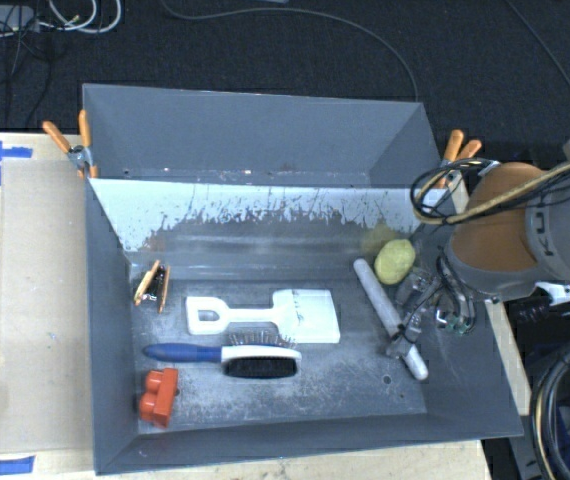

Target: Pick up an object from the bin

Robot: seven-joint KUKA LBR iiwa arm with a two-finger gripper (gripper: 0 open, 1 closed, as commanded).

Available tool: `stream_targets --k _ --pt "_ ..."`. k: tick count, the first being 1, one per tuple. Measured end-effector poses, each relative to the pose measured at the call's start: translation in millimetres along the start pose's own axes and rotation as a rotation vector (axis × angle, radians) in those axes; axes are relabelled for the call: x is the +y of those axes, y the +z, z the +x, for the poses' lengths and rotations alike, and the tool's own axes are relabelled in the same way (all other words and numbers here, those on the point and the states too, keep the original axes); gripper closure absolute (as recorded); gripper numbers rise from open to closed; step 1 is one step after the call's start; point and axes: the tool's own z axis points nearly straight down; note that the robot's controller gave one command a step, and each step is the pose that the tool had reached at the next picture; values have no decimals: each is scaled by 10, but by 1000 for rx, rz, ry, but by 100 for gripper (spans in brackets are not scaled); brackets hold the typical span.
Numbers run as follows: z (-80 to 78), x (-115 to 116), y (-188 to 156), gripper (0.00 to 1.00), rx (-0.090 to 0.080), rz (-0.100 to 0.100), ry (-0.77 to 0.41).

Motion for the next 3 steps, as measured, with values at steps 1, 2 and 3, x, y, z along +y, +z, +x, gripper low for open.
stream_targets --k 1,2,3 --pt "40 147 -20 100 -7 0 -137" --pt "40 147 -20 100 -7 0 -137" --pt "58 143 -71 100 -2 1 -138"
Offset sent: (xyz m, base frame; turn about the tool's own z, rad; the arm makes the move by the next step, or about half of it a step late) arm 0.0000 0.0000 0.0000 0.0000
